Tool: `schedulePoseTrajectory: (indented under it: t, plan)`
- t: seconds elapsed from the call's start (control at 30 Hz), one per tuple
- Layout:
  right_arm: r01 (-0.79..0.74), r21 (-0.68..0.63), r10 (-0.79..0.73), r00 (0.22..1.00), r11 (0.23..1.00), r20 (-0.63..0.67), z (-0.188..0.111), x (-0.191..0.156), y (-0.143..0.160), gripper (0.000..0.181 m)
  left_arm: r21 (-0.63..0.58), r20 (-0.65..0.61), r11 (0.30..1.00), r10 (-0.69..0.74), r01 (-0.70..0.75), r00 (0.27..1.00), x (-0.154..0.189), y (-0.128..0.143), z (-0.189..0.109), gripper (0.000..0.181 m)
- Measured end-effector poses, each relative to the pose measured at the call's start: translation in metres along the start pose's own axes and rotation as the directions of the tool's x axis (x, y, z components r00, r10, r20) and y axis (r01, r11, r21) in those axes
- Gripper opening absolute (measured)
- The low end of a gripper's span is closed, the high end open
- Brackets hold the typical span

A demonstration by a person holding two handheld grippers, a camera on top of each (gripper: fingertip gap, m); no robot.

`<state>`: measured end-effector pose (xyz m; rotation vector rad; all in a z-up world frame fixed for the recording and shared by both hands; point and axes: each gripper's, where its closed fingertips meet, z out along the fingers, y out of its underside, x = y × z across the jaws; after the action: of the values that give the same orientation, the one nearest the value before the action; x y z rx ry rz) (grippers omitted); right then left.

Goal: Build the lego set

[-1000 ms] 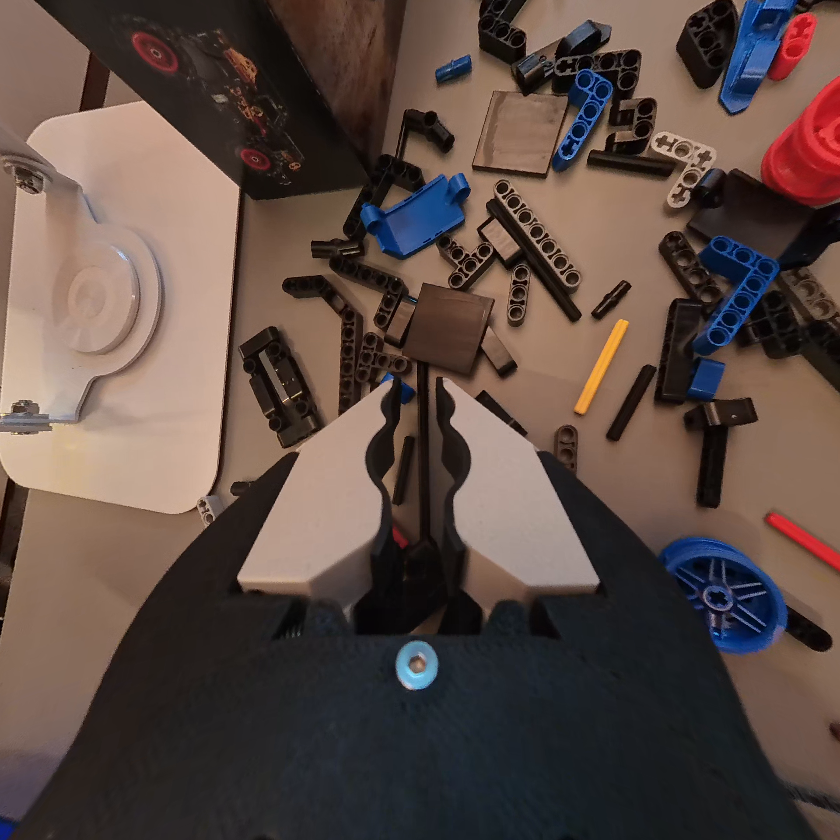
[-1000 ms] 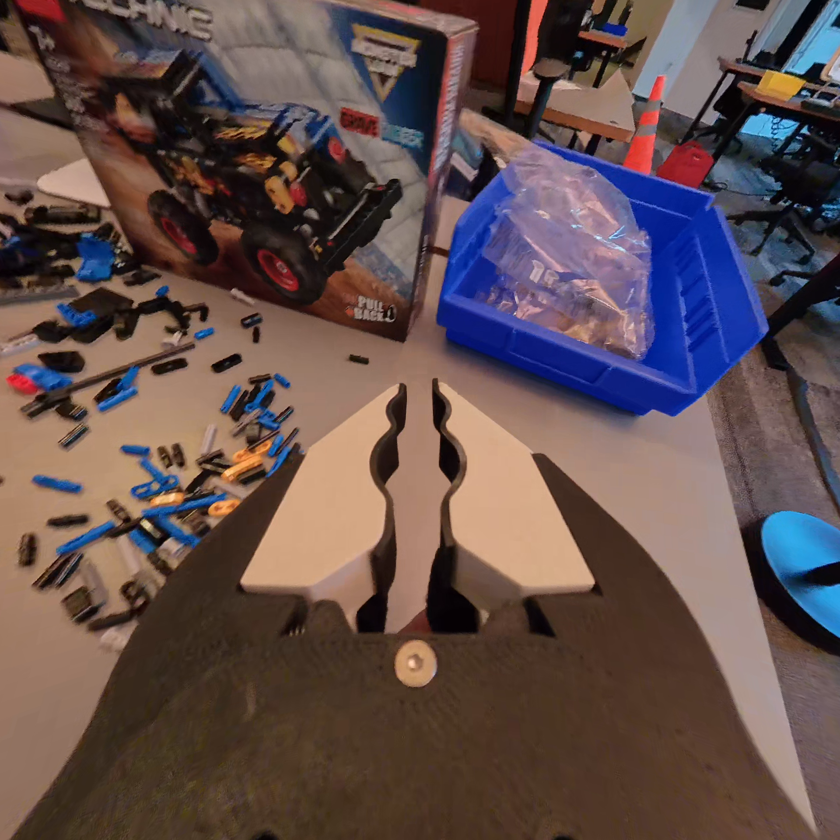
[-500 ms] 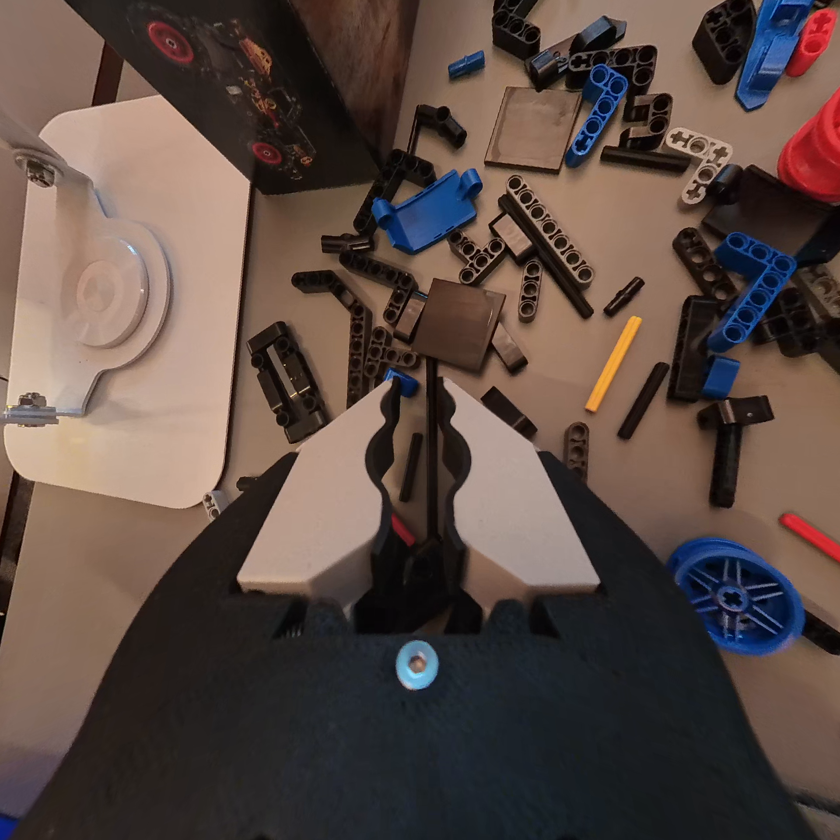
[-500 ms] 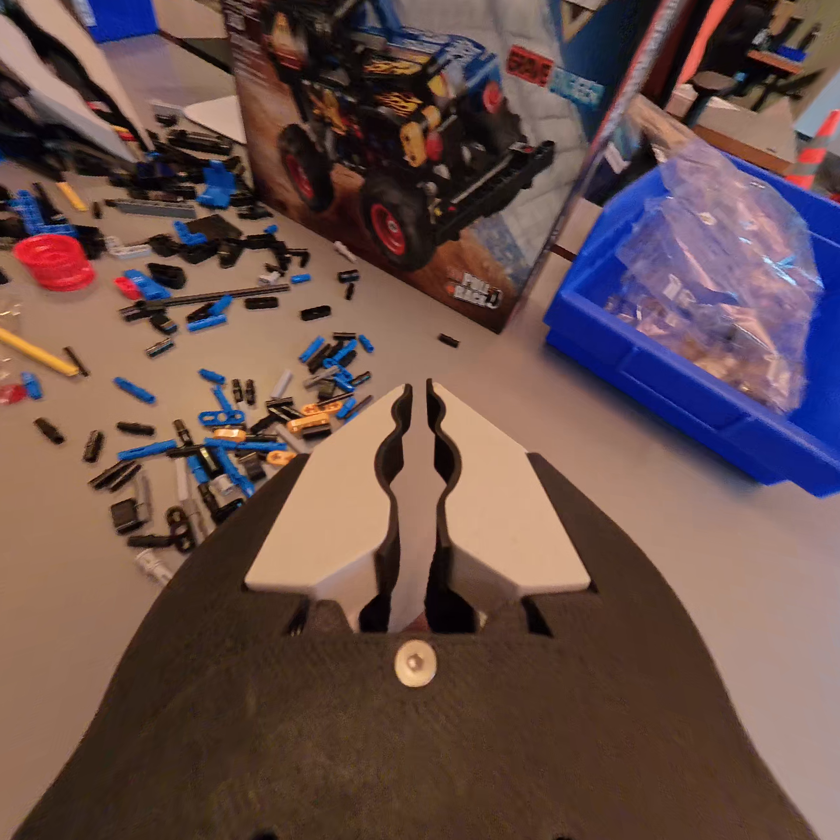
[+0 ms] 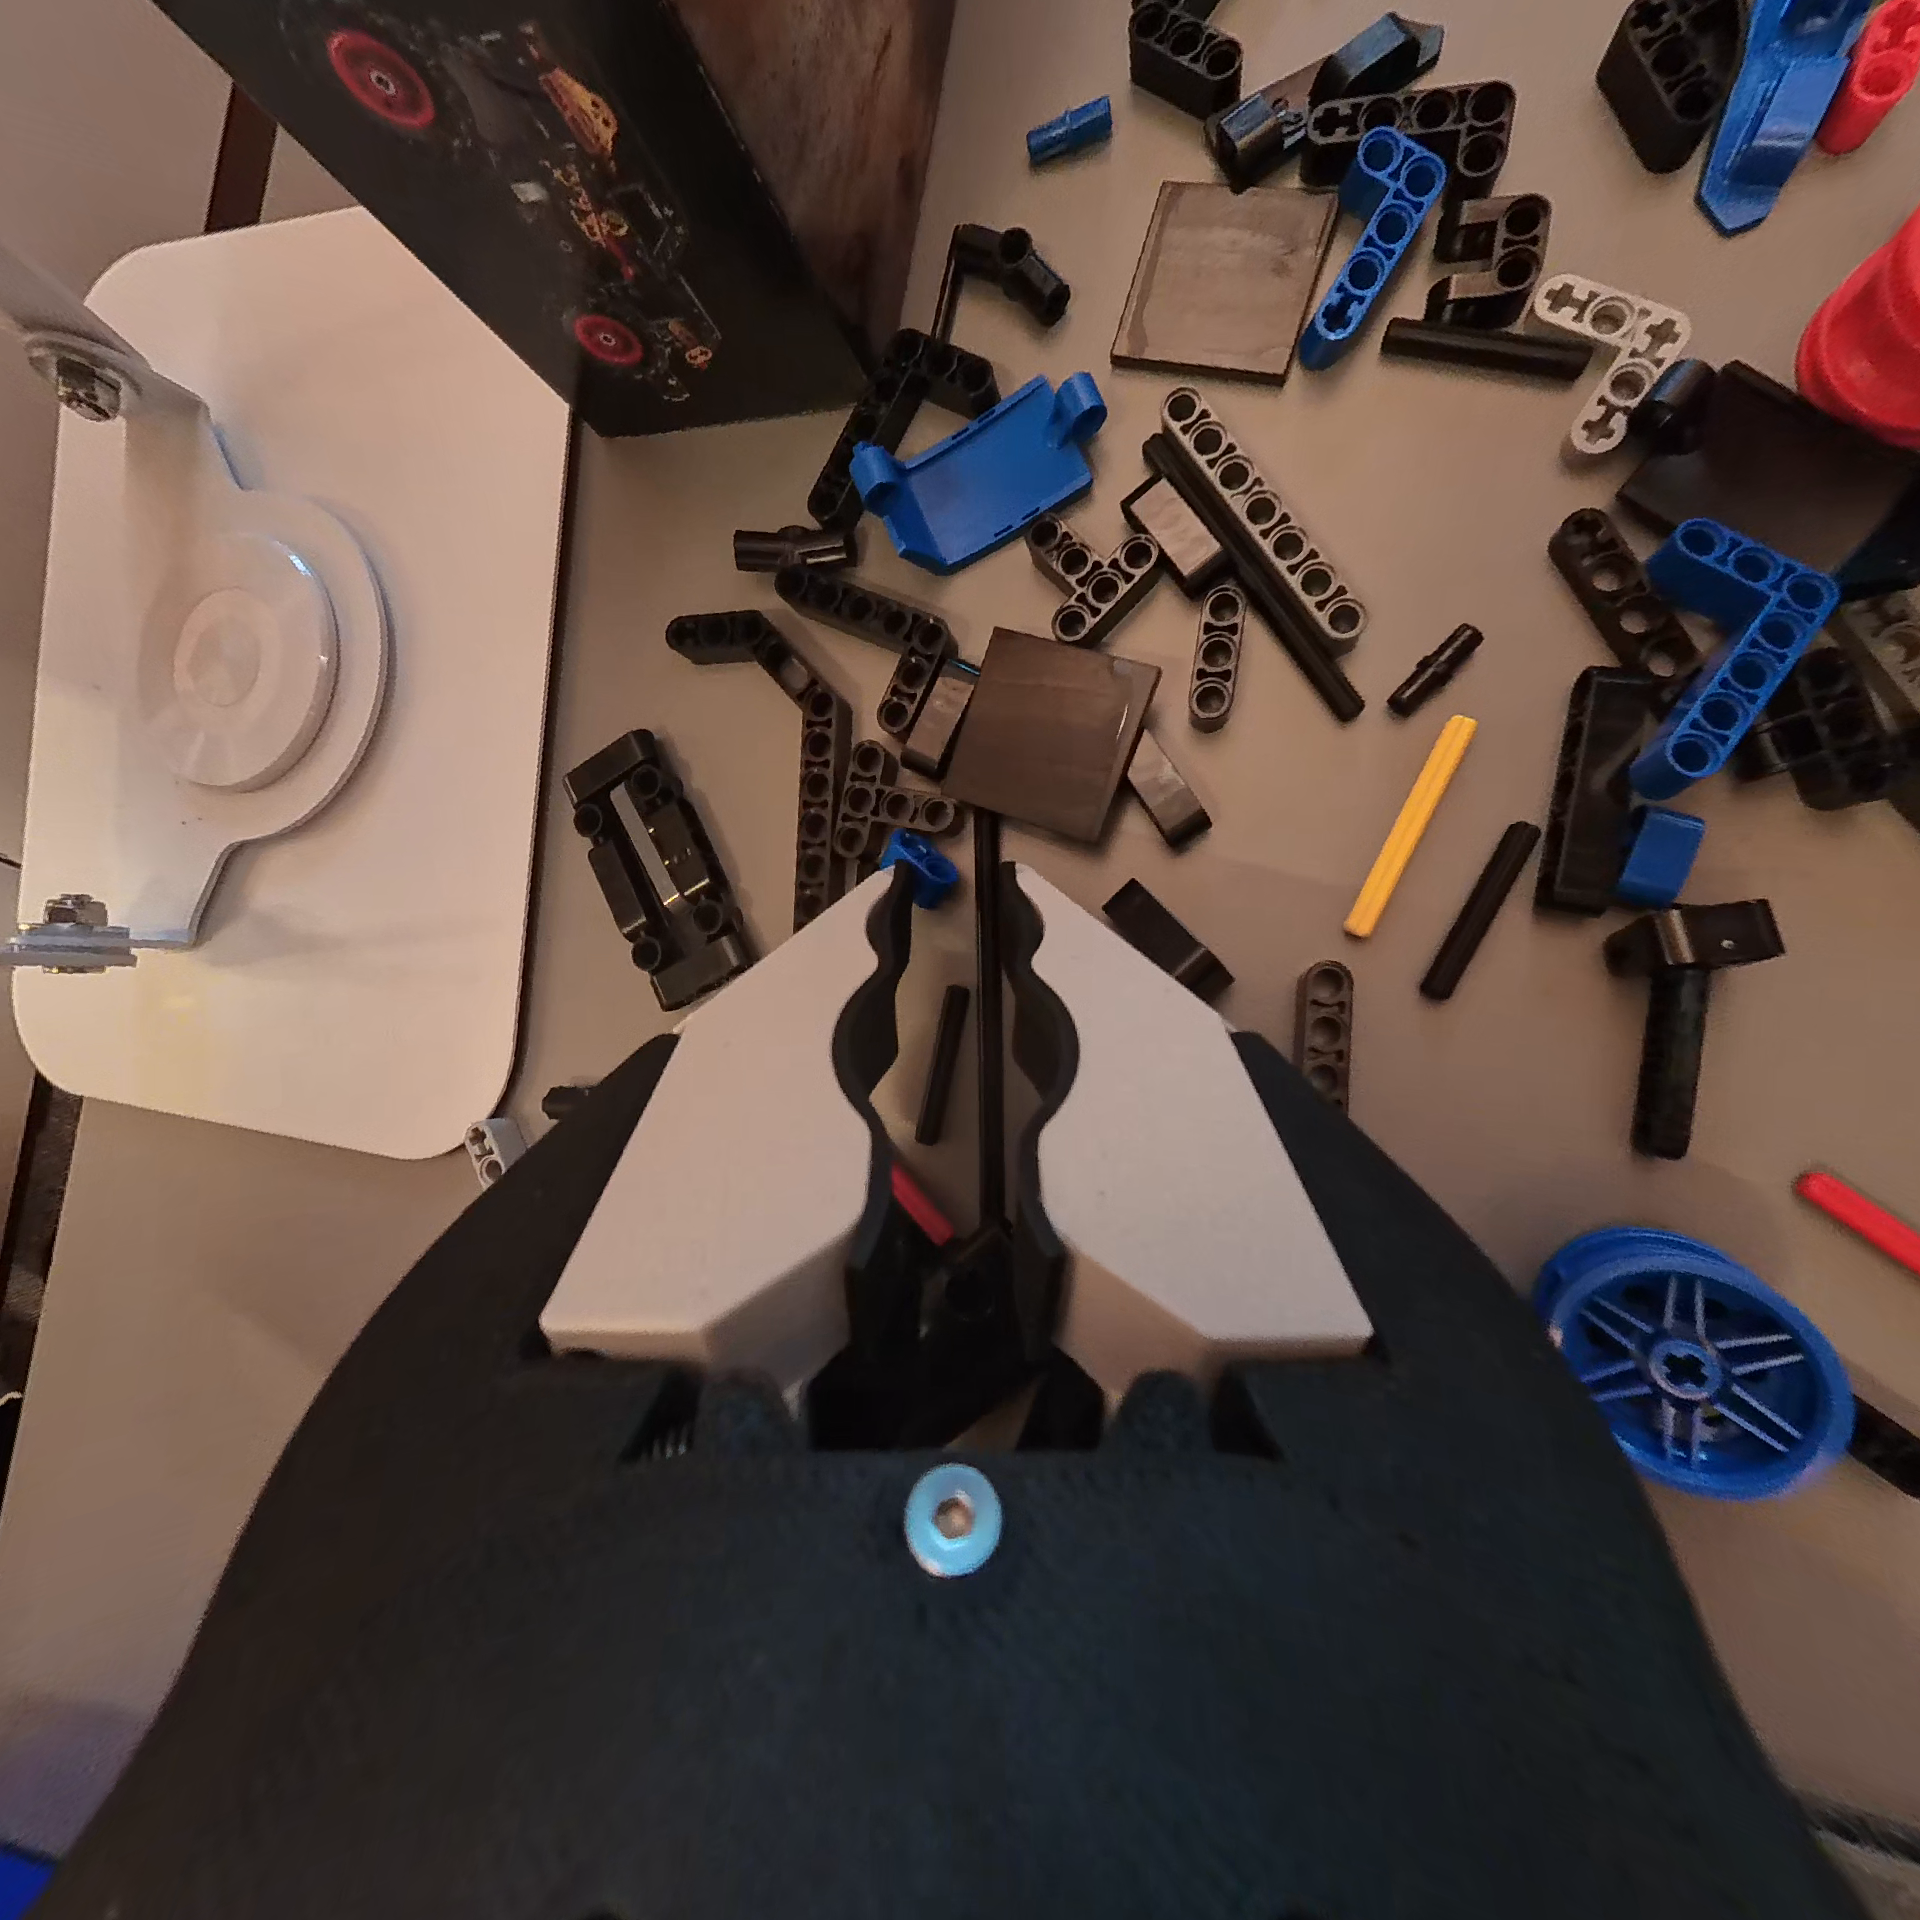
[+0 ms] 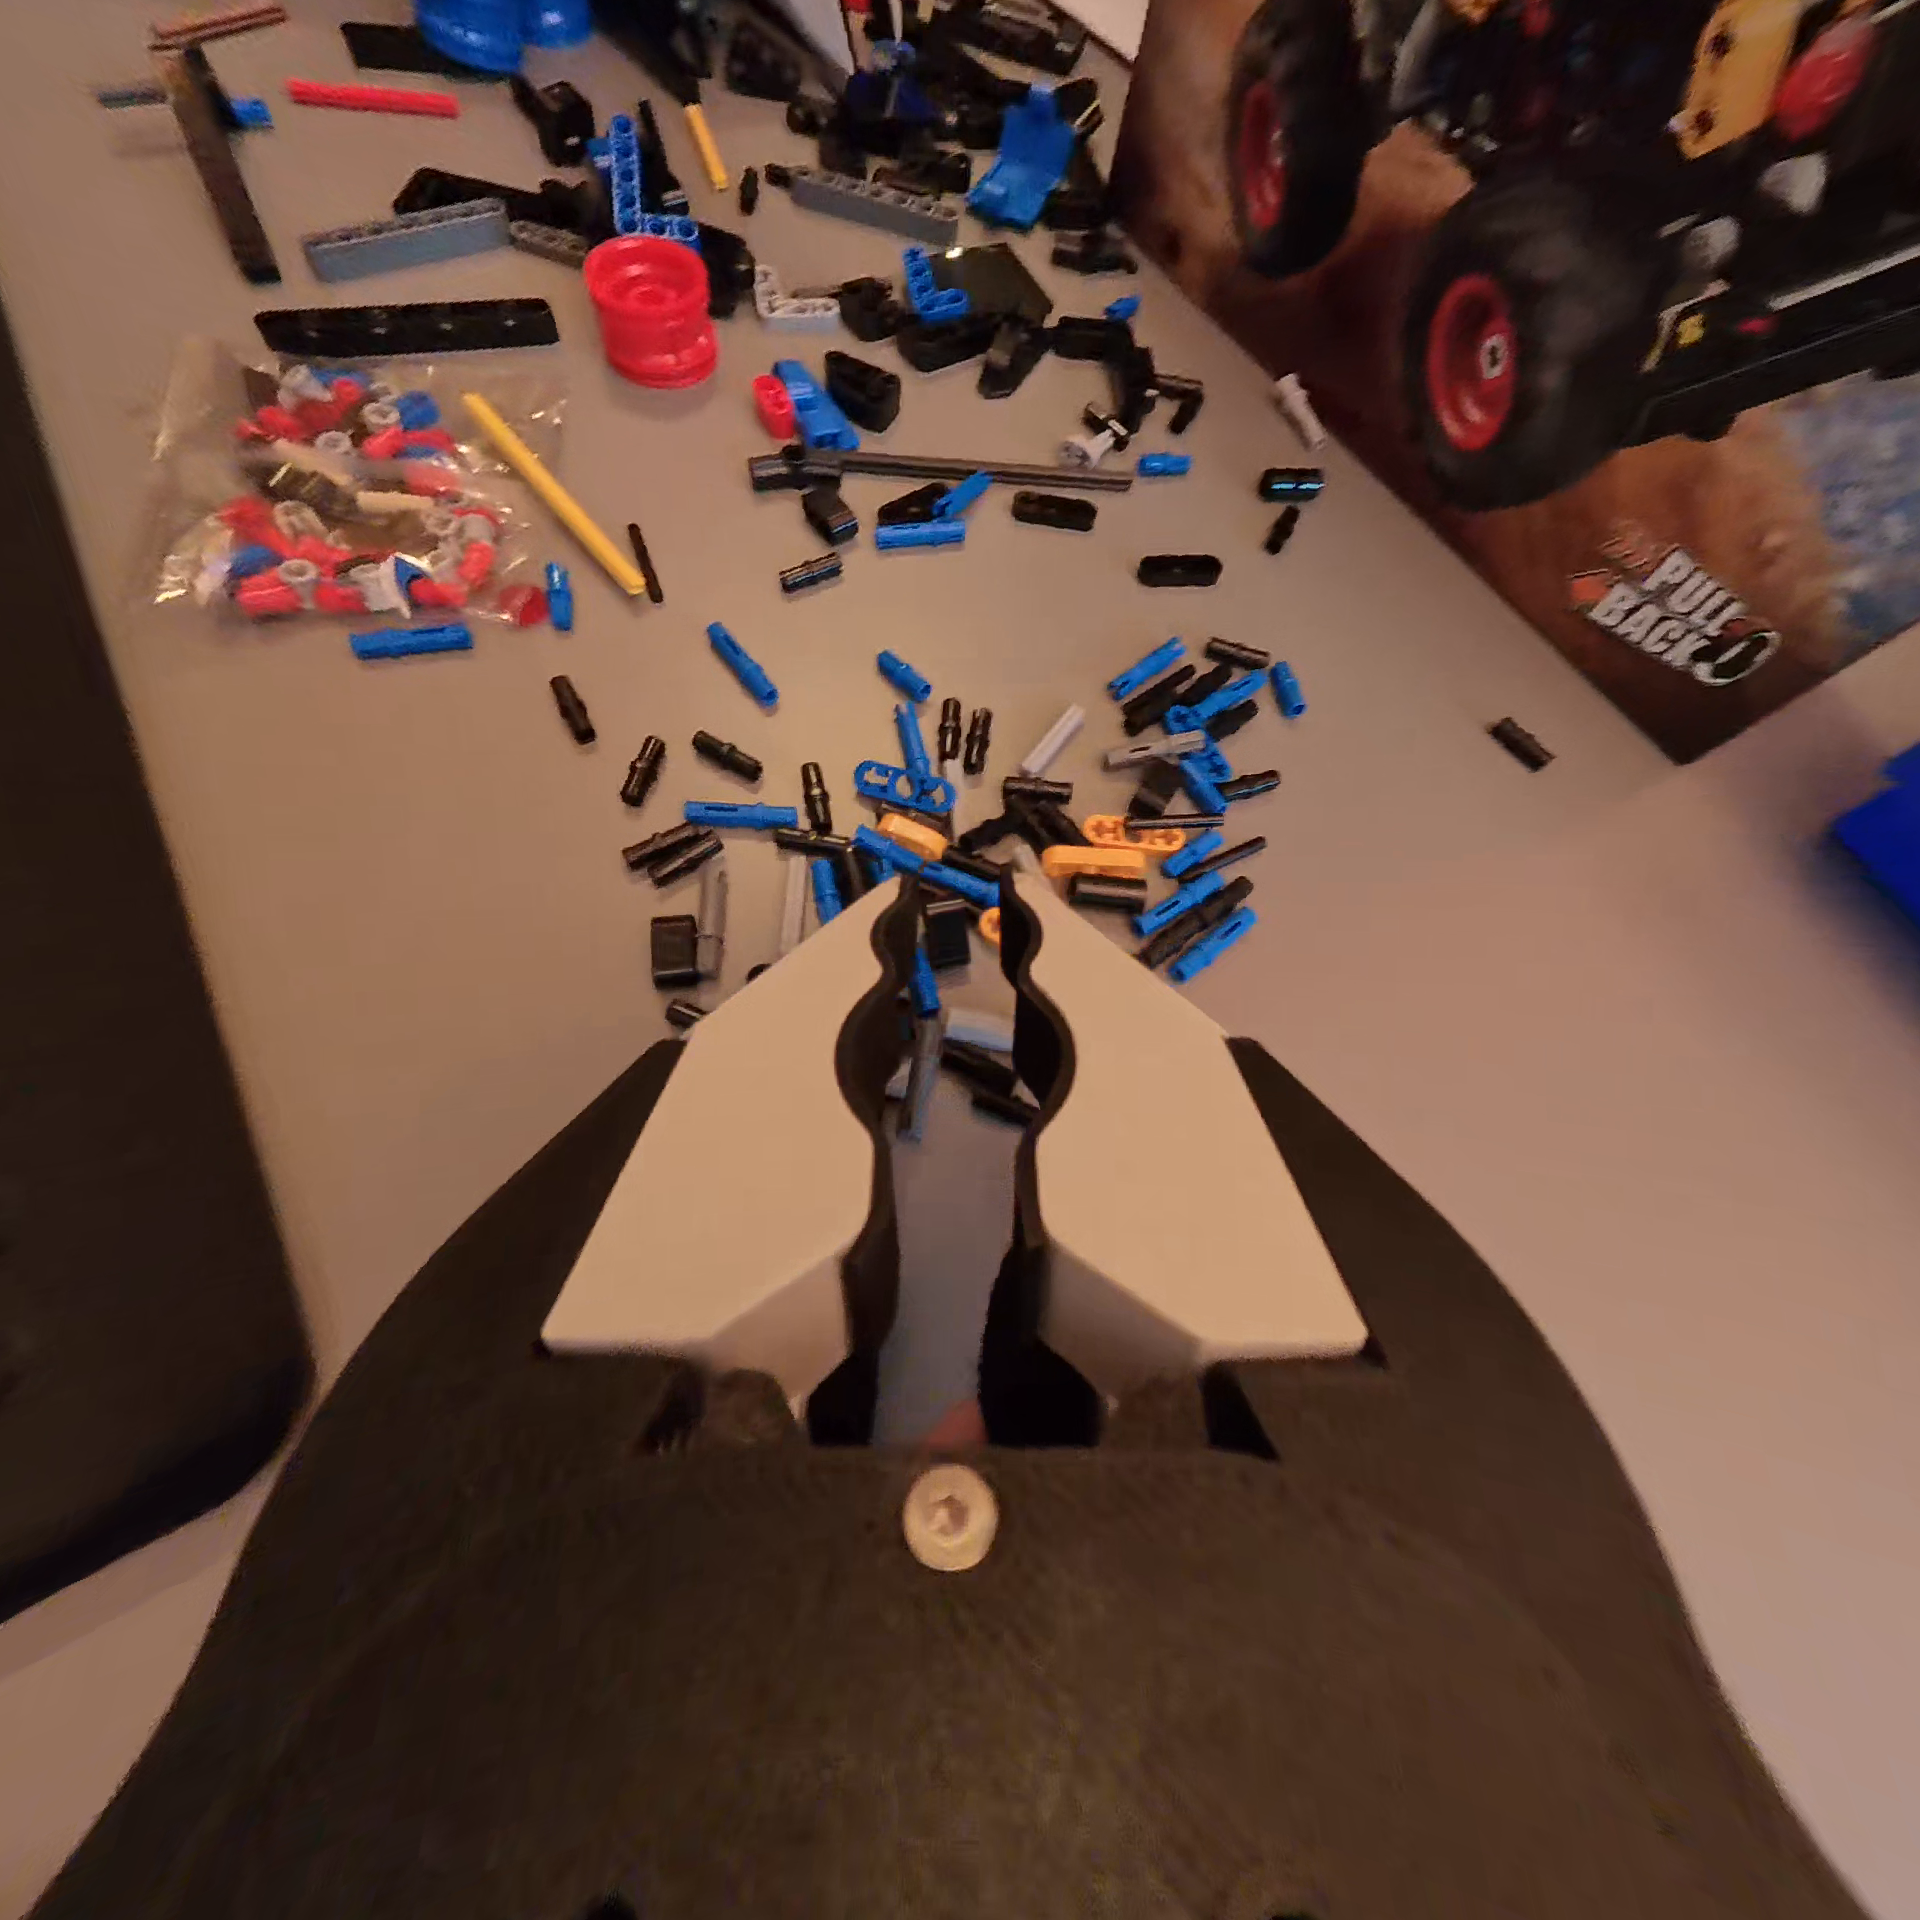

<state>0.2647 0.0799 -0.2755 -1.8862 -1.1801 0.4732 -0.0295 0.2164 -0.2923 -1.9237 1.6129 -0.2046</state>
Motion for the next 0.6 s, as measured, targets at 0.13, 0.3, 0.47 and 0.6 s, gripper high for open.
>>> schedulePoseTrajectory:
  t: [0.13, 0.3, 0.47, 0.6]
  plan:
    - [0.017, -0.043, -0.017, 1.000, 0.999, 0.003, 0.004, -0.002, 0.005, 0.009, 0.003, 0.000, 1.000, 0.003, -0.003, 1.000, 0.001, -0.002, -0.001, 0.014]
    - [0.026, -0.085, -0.027, 1.000, 0.996, -0.008, 0.006, -0.001, 0.011, 0.000, 0.024, 0.011, 1.000, 0.005, -0.005, 1.000, 0.000, -0.014, -0.004, 0.014]
    - [0.026, -0.089, -0.029, 0.999, 0.996, -0.031, 0.006, 0.004, 0.012, 0.000, 0.077, 0.000, 0.994, 0.082, -0.082, 0.997, 0.015, -0.050, -0.009, 0.014]
    - [0.029, -0.082, -0.032, 0.999, 0.996, -0.041, 0.005, 0.005, 0.012, 0.000, 0.117, -0.064, 0.981, 0.163, -0.155, 0.985, 0.042, -0.082, -0.003, 0.018]
